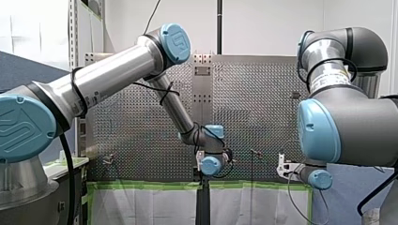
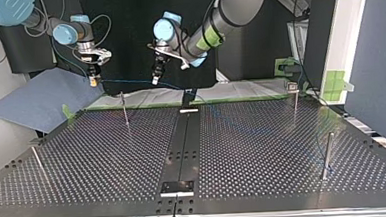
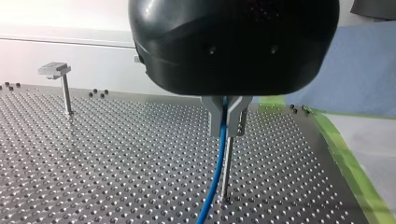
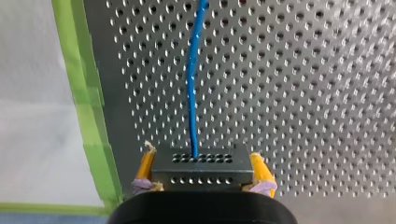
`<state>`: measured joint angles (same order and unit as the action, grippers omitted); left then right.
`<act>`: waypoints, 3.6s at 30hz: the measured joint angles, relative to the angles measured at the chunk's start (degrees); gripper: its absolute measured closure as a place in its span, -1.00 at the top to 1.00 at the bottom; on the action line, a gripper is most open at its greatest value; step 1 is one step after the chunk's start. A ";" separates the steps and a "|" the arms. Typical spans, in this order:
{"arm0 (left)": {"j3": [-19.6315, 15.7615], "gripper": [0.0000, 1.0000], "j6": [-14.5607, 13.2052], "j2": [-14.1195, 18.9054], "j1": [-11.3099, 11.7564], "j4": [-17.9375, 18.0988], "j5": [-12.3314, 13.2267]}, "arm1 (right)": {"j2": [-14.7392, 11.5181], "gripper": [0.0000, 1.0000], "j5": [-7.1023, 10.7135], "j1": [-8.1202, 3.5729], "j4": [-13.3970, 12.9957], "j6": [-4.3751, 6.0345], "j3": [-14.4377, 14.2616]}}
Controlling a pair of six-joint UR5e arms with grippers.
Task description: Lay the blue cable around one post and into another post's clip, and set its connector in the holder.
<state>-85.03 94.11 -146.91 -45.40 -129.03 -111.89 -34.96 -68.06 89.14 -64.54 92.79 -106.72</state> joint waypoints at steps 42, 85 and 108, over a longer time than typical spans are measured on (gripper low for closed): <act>4.63 -0.98 3.83 -4.11 1.23 -3.23 0.01 | 0.01 -1.00 -0.06 -0.35 0.25 0.12 -0.01; 2.23 0.19 7.92 -4.10 1.77 -3.00 3.10 | 0.01 -1.00 -0.06 -0.35 0.24 0.12 -0.01; 2.23 1.00 7.92 -4.10 1.77 -3.00 3.10 | 0.00 -1.00 -0.06 -0.35 0.25 0.12 -0.01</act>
<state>-82.80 102.02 -151.01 -43.64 -132.04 -108.79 -34.95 -68.11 88.79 -64.29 92.91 -106.72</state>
